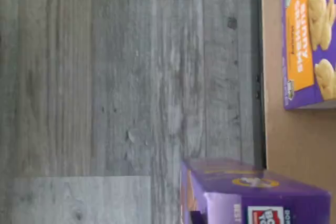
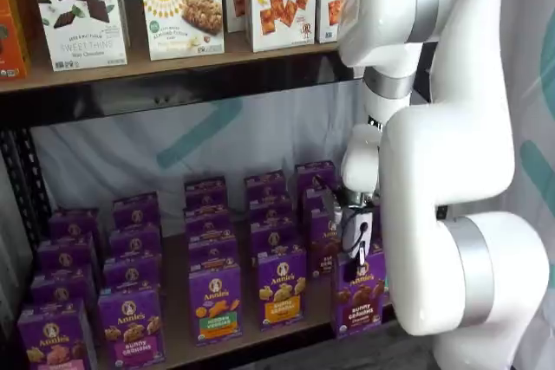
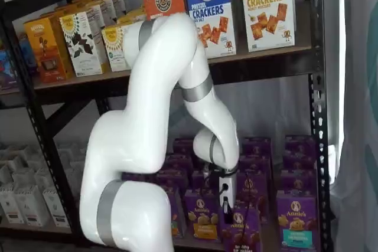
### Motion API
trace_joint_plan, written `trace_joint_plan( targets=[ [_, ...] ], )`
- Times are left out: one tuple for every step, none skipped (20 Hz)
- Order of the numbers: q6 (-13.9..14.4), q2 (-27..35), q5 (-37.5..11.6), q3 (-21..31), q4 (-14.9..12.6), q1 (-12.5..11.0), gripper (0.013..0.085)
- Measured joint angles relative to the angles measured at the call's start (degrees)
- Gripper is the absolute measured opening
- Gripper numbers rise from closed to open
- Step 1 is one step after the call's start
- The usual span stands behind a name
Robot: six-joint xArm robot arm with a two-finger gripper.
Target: Pick up the purple box with a brown patch in the center, on the bottom shelf, the fifth box from the left
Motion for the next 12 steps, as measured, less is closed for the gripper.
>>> trace_joint_plan(
  targets=[
    [0.24,-1.11,-0.12,1.33,-0.23,0.03,0.0290],
    [0.32,-1.95,-0.17,2.26,-0.30,0.07,0.0290],
    [0.54,-2.75,-0.21,3.16,-0.52,0.09,0.0290],
    [0.87,-3.41,-0.22,3.90,-0.85,0.10,0.0290],
    [1.42,-4.10,-0.21,4.64,-1.45,0.09,0.0290],
    [1.85,-4.69,-0.10,5.22,-1.93,0.07,0.0290],
    [1.97,-5.25,0.06,5.76,-2.07,0.05,0.0290],
    [1.97,-5.84,0.25,6.27,-2.06,0.04,0.0290],
    [1.84,-6.34,0.37,6.73,-1.91,0.05,0.0290],
    [1.73,-6.87,0.48,7.19,-1.76,0.06,0.0290],
    [1.71,-7.29,0.59,7.55,-1.73,0.08,0.0290],
    [1.67,-7.78,0.76,7.96,-1.65,0.11,0.0290]
  ],
)
